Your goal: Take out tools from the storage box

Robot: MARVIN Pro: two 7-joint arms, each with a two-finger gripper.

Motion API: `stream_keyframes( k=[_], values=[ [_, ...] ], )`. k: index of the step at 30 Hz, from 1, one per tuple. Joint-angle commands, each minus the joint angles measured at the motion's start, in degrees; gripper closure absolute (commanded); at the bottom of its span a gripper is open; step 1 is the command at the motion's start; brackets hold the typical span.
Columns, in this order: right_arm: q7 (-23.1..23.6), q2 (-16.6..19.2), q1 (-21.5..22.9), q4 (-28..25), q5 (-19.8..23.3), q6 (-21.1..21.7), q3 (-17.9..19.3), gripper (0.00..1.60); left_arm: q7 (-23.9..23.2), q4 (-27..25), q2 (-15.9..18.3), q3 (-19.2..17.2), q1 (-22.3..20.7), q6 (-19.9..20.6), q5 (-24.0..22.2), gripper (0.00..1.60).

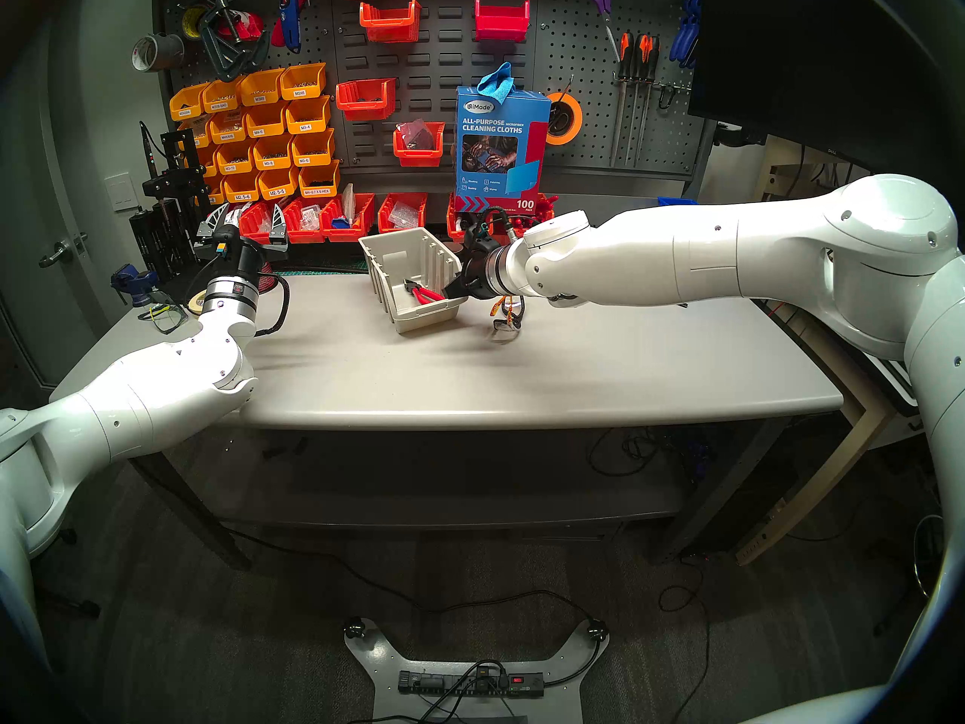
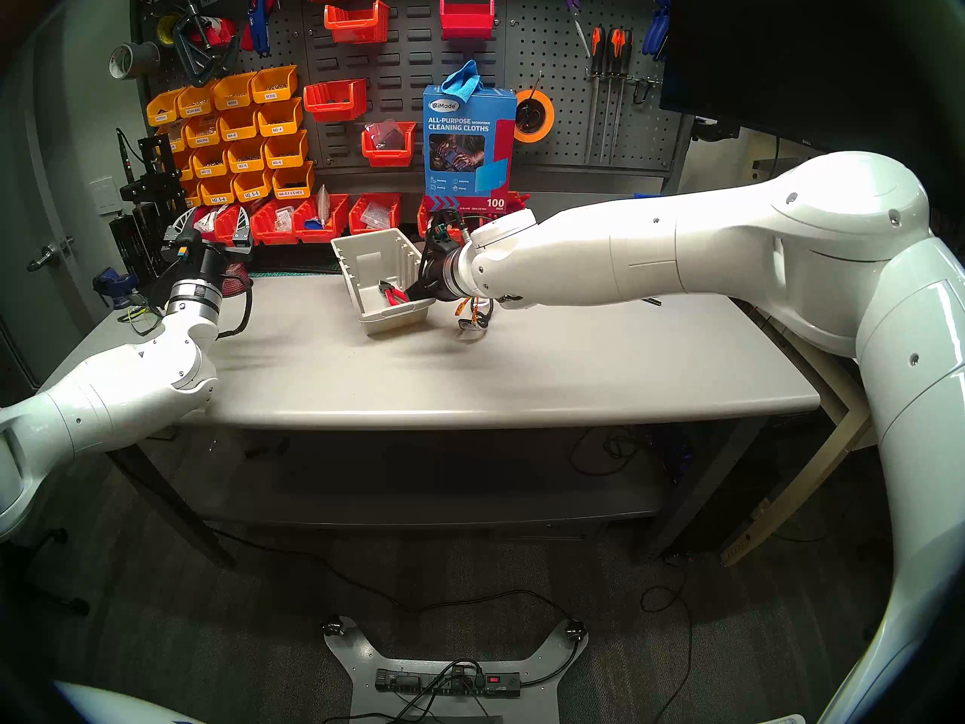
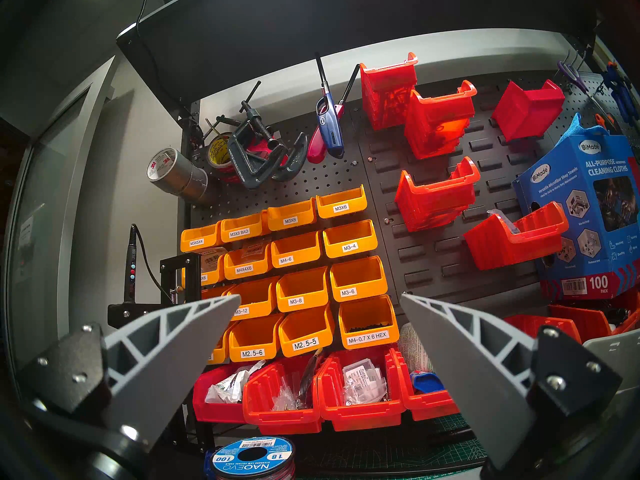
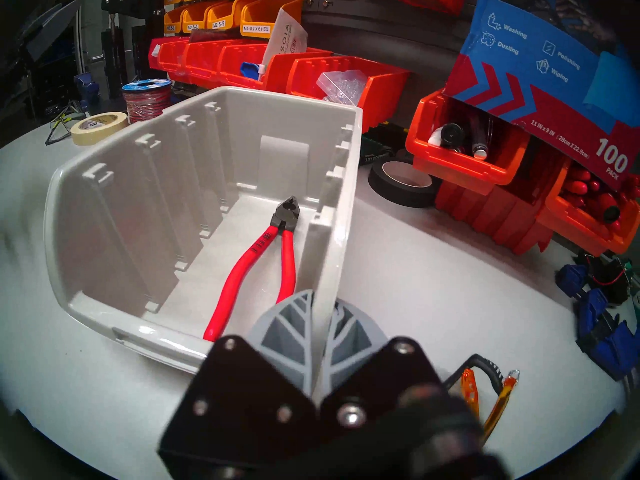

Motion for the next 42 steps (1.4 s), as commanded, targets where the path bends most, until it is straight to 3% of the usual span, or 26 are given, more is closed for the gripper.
stream_keyframes(
  k=[1,23,30,40,41,42],
  values=[
    [-5.80,4.26,5.09,-6.59,0.34,1.36,-0.09,1.60,0.14,0.10,-0.01,-0.60,-0.82,-0.05,-0.12,0.00],
    [-19.83,12.17,13.55,-29.71,6.36,4.75,2.05,1.60,0.13,0.09,0.00,-0.60,-0.82,-0.06,-0.12,0.00],
    [-22.99,11.92,13.14,-30.61,8.79,6.14,1.29,1.60,0.14,0.13,-0.03,-0.62,-0.83,-0.05,-0.14,0.00],
    [-21.06,10.24,8.27,-28.24,9.63,4.34,-0.08,1.60,0.13,0.14,-0.04,-0.62,-0.83,-0.05,-0.14,0.00],
    [-20.95,10.01,7.82,-27.88,9.65,4.08,-0.16,1.20,0.13,0.14,-0.04,-0.62,-0.83,-0.05,-0.14,0.00],
    [-21.03,9.64,7.35,-27.39,9.75,3.87,-0.24,1.01,0.13,0.13,-0.04,-0.62,-0.83,-0.05,-0.14,0.00]
  ],
)
